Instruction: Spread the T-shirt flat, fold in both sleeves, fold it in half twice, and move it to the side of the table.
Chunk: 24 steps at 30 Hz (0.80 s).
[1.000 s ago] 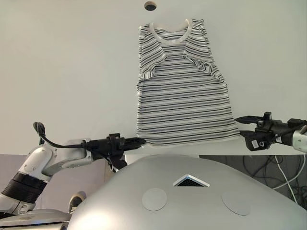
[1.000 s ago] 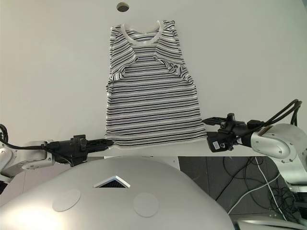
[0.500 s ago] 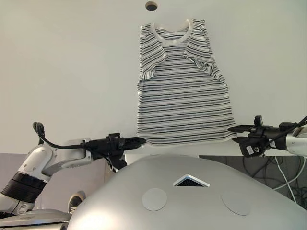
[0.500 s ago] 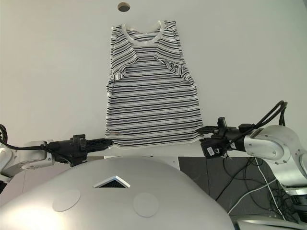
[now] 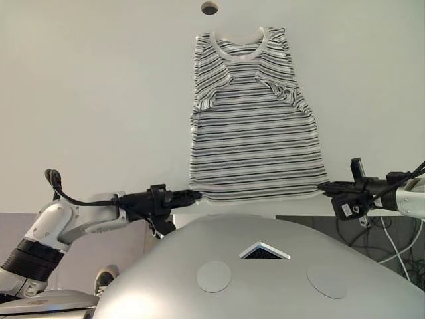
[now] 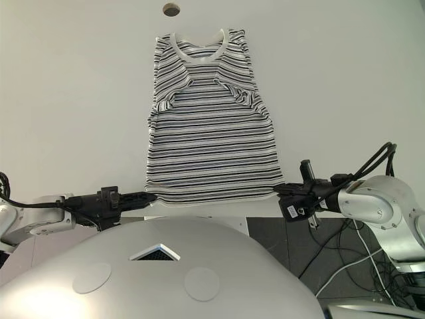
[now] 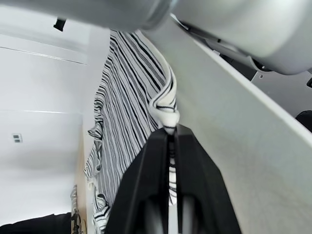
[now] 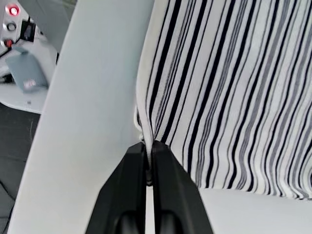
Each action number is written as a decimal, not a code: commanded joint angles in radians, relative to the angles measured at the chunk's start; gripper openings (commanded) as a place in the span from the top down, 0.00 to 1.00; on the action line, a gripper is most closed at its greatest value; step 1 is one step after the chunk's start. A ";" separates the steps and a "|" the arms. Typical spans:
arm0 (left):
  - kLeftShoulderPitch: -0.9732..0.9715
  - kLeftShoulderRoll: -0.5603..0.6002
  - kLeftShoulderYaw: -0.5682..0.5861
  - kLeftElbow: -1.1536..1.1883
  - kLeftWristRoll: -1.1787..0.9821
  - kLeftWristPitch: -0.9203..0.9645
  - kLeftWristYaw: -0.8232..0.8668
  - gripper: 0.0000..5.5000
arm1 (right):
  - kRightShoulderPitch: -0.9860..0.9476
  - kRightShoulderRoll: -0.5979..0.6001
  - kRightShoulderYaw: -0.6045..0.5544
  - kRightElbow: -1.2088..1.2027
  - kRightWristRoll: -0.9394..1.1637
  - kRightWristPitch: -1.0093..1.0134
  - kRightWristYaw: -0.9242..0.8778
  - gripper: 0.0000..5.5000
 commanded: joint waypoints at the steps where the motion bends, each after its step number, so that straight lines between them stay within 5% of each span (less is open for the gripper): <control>1: 0.029 0.115 0.020 -0.061 -0.318 0.147 -0.179 1.00 | 0.022 0.024 -0.057 -0.081 0.148 0.032 0.000 1.00; 6: 0.084 0.257 0.077 -0.191 -0.822 0.280 -0.327 1.00 | 0.093 0.051 -0.175 -0.161 0.287 0.022 0.012 1.00; 11: 0.286 0.337 0.260 -0.310 -1.154 0.290 -0.449 1.00 | 0.206 0.135 -0.346 -0.243 0.389 -0.026 0.033 1.00; 18: 0.554 0.200 0.551 -0.421 -1.366 0.281 -0.651 1.00 | 0.351 0.261 -0.495 -0.320 0.486 -0.113 0.072 1.00; 24: 0.351 0.039 0.533 -0.361 -1.214 0.368 -0.609 1.00 | 0.234 0.226 -0.475 -0.300 0.464 -0.028 0.046 1.00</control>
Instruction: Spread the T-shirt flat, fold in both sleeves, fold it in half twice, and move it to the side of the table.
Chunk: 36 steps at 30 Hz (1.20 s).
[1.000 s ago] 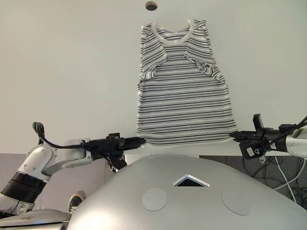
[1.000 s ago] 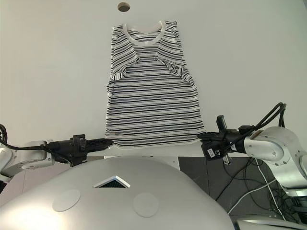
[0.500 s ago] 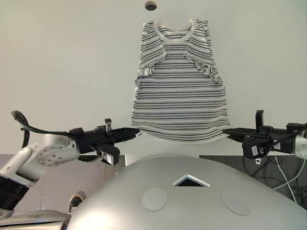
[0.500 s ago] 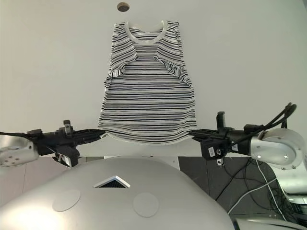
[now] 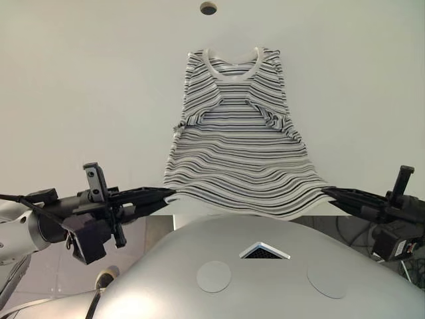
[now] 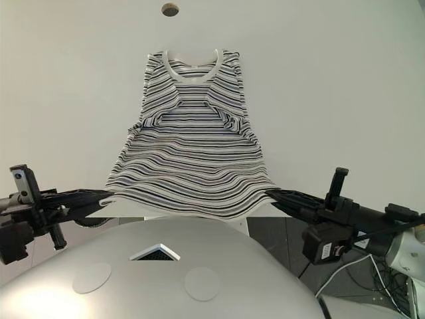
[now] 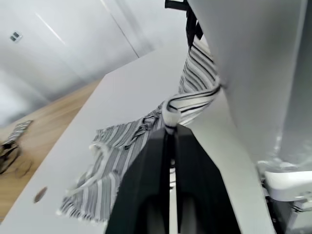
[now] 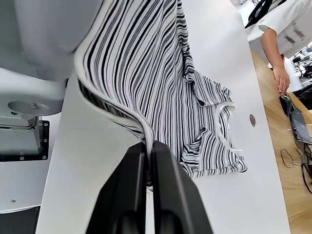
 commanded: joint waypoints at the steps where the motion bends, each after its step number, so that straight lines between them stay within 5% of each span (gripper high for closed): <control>1: -0.297 -0.123 -0.076 0.081 0.205 0.122 0.129 1.00 | -0.185 -0.077 0.074 0.033 -0.056 0.132 -0.048 1.00; 6: -0.646 -0.311 -0.193 0.329 0.569 0.106 0.292 1.00 | -0.615 -0.136 0.369 0.184 -0.162 0.291 -0.095 1.00; 11: -0.909 -0.392 -0.285 0.655 0.710 0.109 0.370 1.00 | -1.137 -0.028 0.671 0.553 -0.271 0.385 -0.083 1.00; 15: -1.046 -0.403 -0.329 0.834 0.753 0.076 0.391 1.00 | -1.384 0.063 0.800 0.863 -0.350 0.360 -0.094 1.00; 27: -1.465 -0.418 -0.510 1.258 1.088 -0.164 0.648 1.00 | -1.642 0.164 0.859 1.327 -0.401 0.240 -0.154 1.00; 36: -1.645 -0.475 -0.655 1.615 1.256 -0.162 0.883 1.00 | -1.744 0.245 0.905 1.512 -0.469 0.197 -0.230 1.00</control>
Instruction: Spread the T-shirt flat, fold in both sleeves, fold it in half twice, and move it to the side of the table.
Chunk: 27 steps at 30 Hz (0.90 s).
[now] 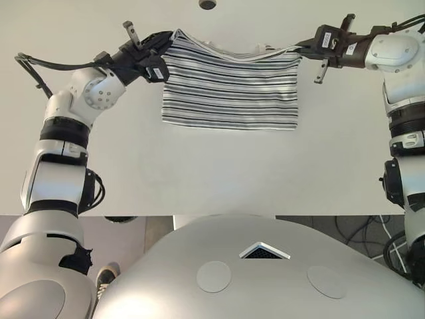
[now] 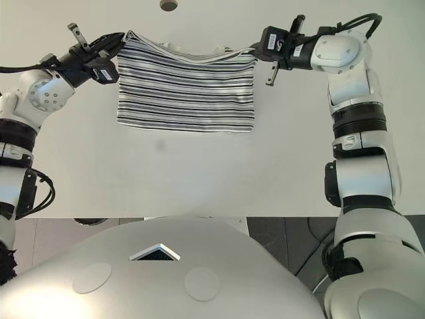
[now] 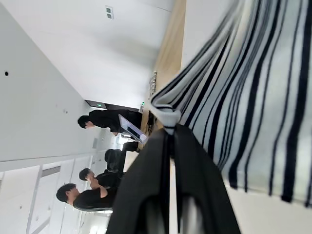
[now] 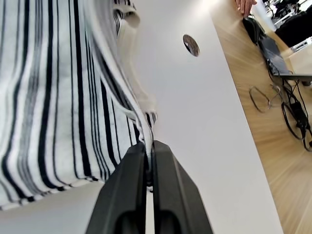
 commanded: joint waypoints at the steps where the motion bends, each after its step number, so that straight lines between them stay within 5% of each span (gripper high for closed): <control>1: -0.095 -0.037 -0.062 0.177 0.049 0.052 0.054 1.00 | -0.096 0.048 0.034 0.129 -0.054 -0.021 -0.060 1.00; 7: -0.152 -0.126 -0.127 0.375 0.057 0.131 0.106 0.78 | -0.169 0.142 0.054 0.384 -0.119 -0.048 -0.225 0.81; 13: -0.174 -0.156 -0.062 0.420 -0.031 0.157 0.263 0.57 | -0.183 0.150 0.014 0.497 -0.115 -0.049 -0.364 0.58; 19: -0.171 -0.134 0.061 0.352 -0.143 0.088 0.492 0.57 | -0.171 0.160 -0.110 0.419 -0.009 -0.101 -0.447 0.58; 22: -0.110 -0.134 0.083 0.222 -0.148 0.027 0.573 0.57 | -0.129 0.198 -0.124 0.305 0.017 -0.128 -0.474 0.58; 27: 0.170 -0.204 0.126 -0.380 -0.262 0.114 0.456 0.57 | -0.101 0.222 -0.014 0.198 -0.069 -0.139 -0.396 0.58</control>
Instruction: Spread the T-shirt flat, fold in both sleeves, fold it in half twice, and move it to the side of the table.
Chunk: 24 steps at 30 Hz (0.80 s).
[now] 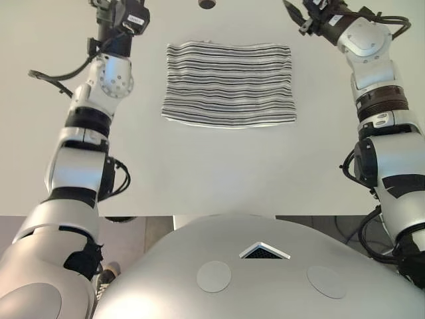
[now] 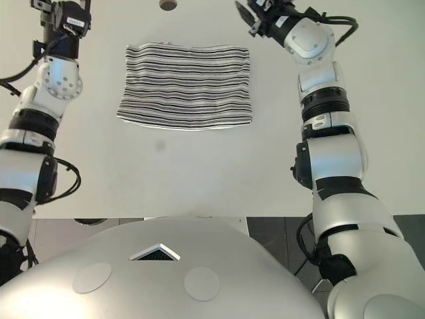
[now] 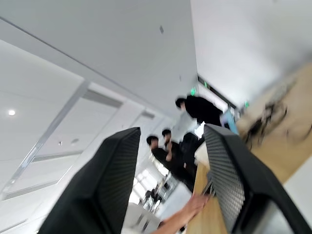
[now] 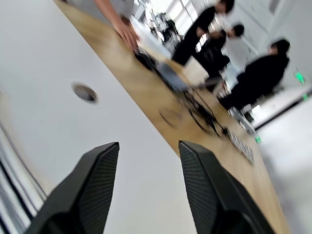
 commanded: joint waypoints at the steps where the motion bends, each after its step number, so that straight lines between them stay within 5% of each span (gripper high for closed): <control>1: 0.184 -0.049 0.032 -0.413 -0.076 0.119 -0.112 0.57 | 0.007 -0.014 0.101 -0.011 -0.109 -0.005 0.023 0.58; 9: 0.280 -0.088 0.078 -0.593 -0.144 0.267 -0.263 0.57 | 0.008 -0.113 0.346 0.150 -0.423 -0.009 -0.008 0.58; 15: 0.262 -0.086 0.140 -0.531 -0.230 0.296 -0.332 0.57 | -0.014 -0.246 0.427 0.080 -0.466 -0.088 0.200 0.58; 21: 0.255 -0.097 0.146 -0.556 -0.211 0.323 -0.358 0.57 | 0.194 -0.418 0.488 -0.538 -0.448 -0.049 0.538 0.58; 24: 0.225 -0.085 0.145 -0.542 -0.213 0.319 -0.381 0.57 | 0.310 -0.400 0.523 -0.890 -0.455 0.057 0.652 0.58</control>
